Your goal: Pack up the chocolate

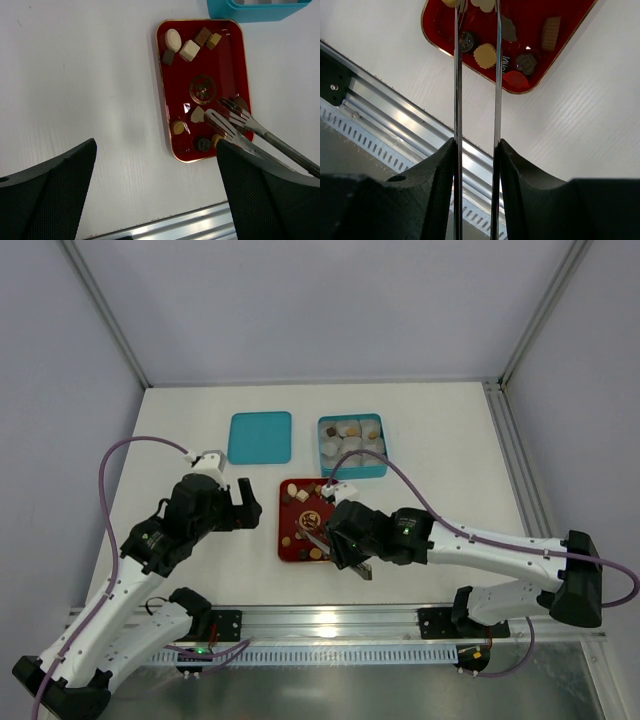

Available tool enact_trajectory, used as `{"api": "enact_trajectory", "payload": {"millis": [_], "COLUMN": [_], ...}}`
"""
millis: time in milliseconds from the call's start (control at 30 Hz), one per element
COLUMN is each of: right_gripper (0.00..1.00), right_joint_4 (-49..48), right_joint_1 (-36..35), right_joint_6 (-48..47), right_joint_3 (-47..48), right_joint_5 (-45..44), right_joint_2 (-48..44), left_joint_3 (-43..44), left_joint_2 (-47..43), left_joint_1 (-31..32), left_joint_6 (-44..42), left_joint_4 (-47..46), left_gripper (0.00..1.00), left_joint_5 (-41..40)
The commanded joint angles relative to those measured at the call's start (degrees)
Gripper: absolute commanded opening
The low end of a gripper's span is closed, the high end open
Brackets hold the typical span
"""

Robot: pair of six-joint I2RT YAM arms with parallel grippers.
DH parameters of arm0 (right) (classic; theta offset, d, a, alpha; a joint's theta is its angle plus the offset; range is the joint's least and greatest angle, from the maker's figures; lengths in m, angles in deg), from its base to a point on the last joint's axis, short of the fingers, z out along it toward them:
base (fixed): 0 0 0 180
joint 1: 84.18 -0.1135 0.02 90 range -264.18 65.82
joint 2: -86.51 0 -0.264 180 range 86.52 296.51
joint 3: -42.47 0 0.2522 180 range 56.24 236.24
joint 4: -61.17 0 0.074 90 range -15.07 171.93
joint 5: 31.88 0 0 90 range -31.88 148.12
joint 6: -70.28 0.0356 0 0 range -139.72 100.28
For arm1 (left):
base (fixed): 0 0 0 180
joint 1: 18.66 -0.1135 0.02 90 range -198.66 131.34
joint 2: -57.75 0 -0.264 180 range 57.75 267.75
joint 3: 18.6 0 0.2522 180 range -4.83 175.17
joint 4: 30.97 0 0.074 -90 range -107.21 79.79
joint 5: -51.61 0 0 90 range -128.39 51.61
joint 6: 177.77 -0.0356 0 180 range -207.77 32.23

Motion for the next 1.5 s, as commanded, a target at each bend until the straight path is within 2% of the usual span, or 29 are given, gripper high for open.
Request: {"api": "enact_trajectory", "payload": {"millis": [0, 400, 1200, 1400, 1467], "right_gripper": [0.41, 0.41, 0.41, 0.4, 0.37], "right_joint_4": [-2.23, -3.11, -5.57, -6.01, -5.92], "right_joint_1": [-1.24, -1.33, -1.25, -1.25, -1.24], "right_joint_6": [1.83, 1.03, 1.83, 2.0, 1.91], "right_joint_3": [1.86, 2.83, 1.34, 1.07, 1.42], "right_joint_5": [-1.61, -1.79, 1.2, 1.2, 1.29], "right_joint_2": [2.34, 6.21, 8.32, 8.67, 9.29], "left_joint_3": [0.09, 0.09, 0.18, 0.09, 0.09], "left_joint_2": [-0.31, -0.49, -0.84, -0.84, -0.84], "left_joint_1": [0.11, 0.2, 0.11, 0.11, 0.11], "left_joint_6": [-0.32, -0.32, -0.23, -0.32, -0.32], "left_joint_4": [-0.73, -0.73, -0.64, -0.81, -0.81], "left_gripper": [1.0, 1.0, 1.0, 1.0, 1.0], "left_joint_5": [-1.33, -1.16, -0.98, -0.98, -0.98]}}
